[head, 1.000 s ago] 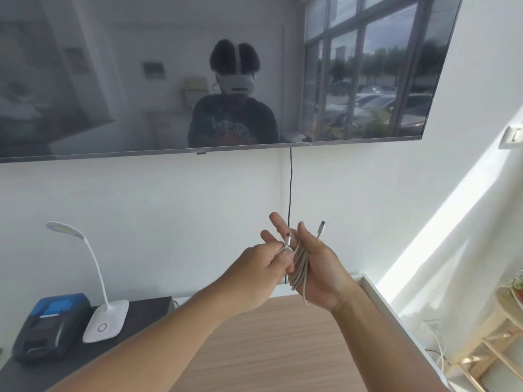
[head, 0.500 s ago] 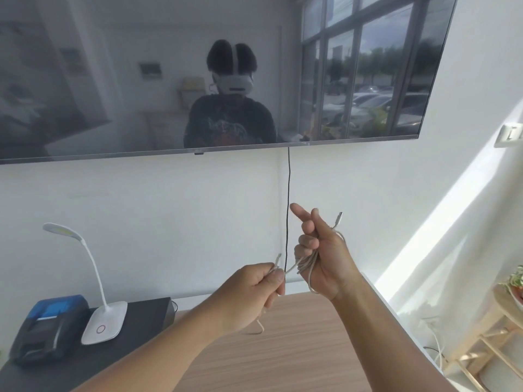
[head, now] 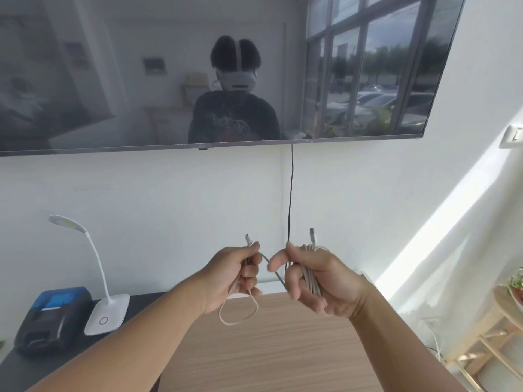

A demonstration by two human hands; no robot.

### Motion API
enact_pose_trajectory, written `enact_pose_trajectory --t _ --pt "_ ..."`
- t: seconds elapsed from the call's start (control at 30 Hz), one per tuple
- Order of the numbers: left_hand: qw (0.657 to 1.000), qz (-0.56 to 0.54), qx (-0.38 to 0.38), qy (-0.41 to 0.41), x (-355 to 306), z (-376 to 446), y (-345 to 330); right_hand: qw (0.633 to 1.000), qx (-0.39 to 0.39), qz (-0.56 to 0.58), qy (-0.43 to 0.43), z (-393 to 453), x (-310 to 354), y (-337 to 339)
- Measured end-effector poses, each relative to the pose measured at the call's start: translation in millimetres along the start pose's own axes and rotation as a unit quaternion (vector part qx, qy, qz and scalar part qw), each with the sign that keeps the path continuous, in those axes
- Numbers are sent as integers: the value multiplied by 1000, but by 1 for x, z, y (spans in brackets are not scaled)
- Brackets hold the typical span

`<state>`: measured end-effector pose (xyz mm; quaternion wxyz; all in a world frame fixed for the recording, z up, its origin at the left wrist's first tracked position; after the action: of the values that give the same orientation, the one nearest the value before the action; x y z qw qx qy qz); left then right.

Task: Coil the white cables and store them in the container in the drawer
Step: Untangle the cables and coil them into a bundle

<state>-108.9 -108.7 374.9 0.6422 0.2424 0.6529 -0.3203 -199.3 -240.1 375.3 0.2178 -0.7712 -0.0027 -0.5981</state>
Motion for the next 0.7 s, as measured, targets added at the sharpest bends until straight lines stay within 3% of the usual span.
enact_pose_trajectory --t 0.17,0.3,0.5,0.6,0.7 --pt "980 191 9 -46 -19 9 -8 996 -16 -80 -32 7 -15 -4" --pt "913 384 -15 -134 -32 7 -12 999 -32 -25 -9 14 -22 2" --pt "868 450 1 -210 -28 -7 -30 994 -80 62 53 23 -18 9" --pt "867 450 15 -213 -21 -11 -38 982 -90 159 53 26 -18 14" --pt "860 466 17 -207 -15 -11 -38 977 -103 176 62 30 -17 14"
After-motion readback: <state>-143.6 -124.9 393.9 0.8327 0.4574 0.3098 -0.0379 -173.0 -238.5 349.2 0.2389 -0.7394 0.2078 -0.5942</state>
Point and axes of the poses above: each hand's wrist, its own z-axis towards the middle knuckle, its own y-axis out of the back of the hand, x = y × z, the point moved 5 cm from there along z, towards the middle knuckle, and after that the axes turned 15 degrees about -y, right-handed, at the moved point
